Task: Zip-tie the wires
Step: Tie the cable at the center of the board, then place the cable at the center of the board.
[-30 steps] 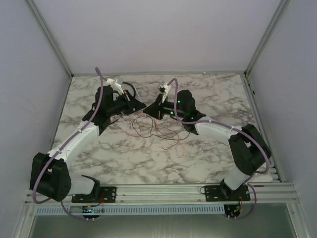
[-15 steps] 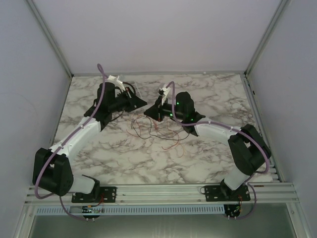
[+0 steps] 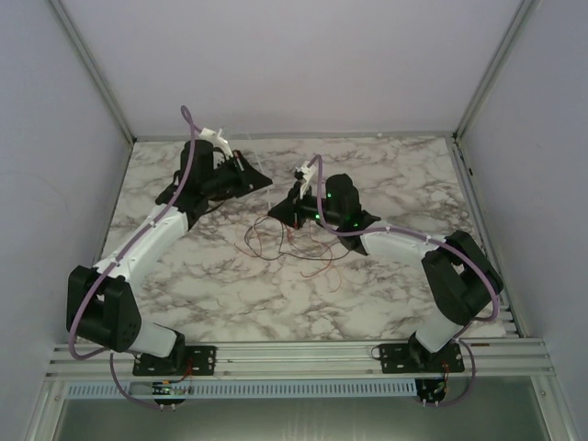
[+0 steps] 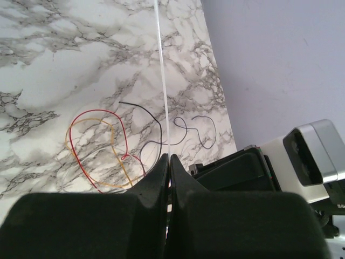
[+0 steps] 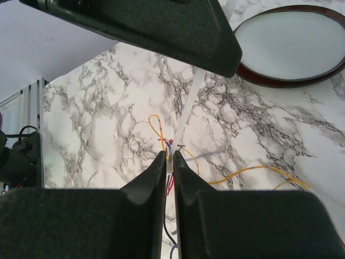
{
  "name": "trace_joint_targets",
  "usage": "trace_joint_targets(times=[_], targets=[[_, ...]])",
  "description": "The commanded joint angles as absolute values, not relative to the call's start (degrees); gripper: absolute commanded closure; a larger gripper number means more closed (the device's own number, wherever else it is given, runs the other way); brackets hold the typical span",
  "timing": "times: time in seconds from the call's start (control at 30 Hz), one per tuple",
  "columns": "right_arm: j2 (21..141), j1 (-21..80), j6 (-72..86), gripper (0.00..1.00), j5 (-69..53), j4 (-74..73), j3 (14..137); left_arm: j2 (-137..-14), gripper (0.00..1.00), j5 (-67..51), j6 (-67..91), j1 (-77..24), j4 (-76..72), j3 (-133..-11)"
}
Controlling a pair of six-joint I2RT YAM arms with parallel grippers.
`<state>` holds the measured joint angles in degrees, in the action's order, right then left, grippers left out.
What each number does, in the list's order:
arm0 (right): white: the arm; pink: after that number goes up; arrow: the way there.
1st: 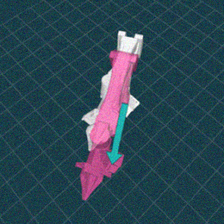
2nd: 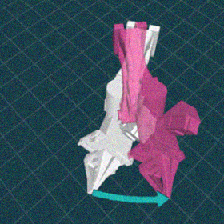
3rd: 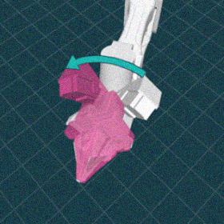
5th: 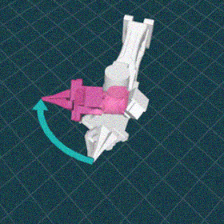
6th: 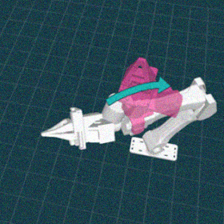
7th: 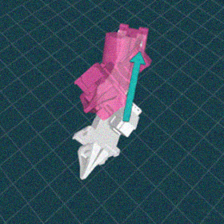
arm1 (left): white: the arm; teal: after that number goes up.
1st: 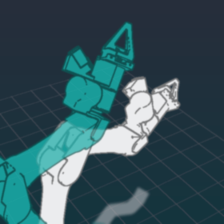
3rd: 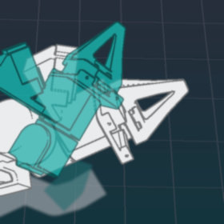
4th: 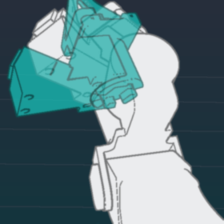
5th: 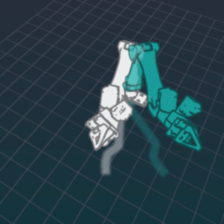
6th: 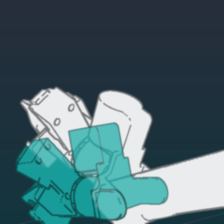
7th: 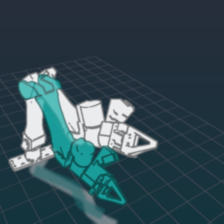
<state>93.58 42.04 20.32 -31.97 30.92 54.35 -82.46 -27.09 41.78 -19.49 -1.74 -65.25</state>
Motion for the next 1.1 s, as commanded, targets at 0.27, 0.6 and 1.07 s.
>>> trace_joint_targets(times=[0.27,0.6,1.07], targets=[[92.9,43.2,21.9,0.96,-32.9,24.9,54.1,-82.5,1.00,-28.7,40.5,-18.0,-8.8,-69.7],[88.5,38.9,25.6,1.00,-31.9,23.4,54.0,-74.7,0.25,-28.8,37.5,-16.0,-14.1,-62.5],[73.4,20.8,23.7,1.00,-39.5,4.7,64.9,-61.1,0.00,-29.8,34.9,-13.6,-24.7,-51.1]])
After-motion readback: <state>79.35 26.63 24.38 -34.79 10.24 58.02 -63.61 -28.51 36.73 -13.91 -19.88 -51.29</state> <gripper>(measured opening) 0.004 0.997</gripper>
